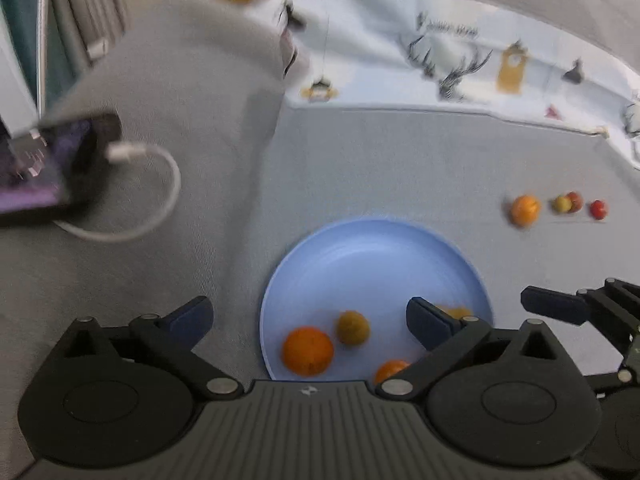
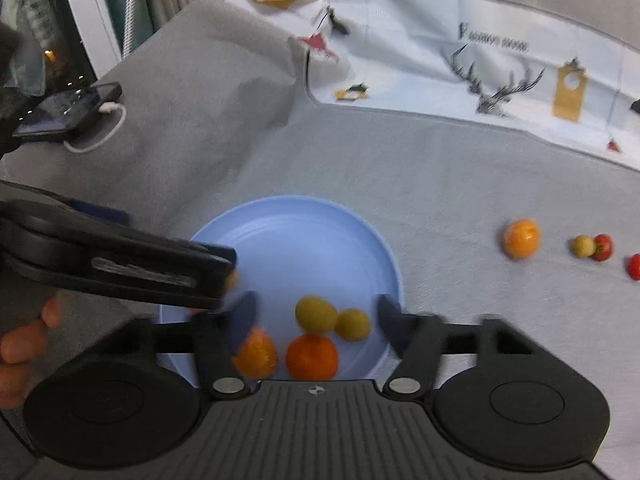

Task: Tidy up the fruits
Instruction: 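Open both tools to drop the yellow tomatoes onto the plate, then withdraw both tools and hold them above the table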

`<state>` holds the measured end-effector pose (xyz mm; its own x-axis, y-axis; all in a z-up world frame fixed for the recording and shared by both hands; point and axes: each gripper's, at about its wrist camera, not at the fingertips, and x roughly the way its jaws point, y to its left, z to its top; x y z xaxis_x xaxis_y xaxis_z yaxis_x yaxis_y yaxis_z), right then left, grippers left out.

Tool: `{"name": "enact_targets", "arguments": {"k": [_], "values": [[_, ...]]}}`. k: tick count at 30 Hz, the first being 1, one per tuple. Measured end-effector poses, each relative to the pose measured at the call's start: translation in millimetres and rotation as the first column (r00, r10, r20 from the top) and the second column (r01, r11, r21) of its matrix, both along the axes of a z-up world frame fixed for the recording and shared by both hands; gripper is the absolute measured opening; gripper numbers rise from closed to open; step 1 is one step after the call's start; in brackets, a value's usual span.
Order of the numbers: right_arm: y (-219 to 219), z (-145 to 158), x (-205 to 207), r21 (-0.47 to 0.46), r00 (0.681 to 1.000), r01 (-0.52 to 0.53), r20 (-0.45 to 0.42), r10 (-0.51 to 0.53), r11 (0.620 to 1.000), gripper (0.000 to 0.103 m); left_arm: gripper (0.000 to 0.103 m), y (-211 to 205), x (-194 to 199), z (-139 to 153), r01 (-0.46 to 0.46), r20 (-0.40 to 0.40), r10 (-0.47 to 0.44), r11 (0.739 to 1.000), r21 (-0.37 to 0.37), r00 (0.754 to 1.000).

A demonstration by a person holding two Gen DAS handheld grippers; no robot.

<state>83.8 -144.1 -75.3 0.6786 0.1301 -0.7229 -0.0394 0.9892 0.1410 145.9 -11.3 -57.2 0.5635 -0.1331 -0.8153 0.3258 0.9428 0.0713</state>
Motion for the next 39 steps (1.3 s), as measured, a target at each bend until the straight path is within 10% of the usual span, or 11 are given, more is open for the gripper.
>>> {"name": "enact_targets", "arguments": {"k": [19,39], "values": [[24.8,79.7,-169.6,-0.03,0.991,0.087,0.108,-0.084,0.996,0.1,0.103,56.9,-160.9,60.0,-0.065,0.03,0.064,0.997,0.03,0.998],[36.9,110.4,-229.0,-0.07,0.969,0.082,0.239,-0.063,0.994,0.102,0.103,51.0,-218.4,102.8,-0.019,0.176,0.017,1.0,0.006,0.984]]}}
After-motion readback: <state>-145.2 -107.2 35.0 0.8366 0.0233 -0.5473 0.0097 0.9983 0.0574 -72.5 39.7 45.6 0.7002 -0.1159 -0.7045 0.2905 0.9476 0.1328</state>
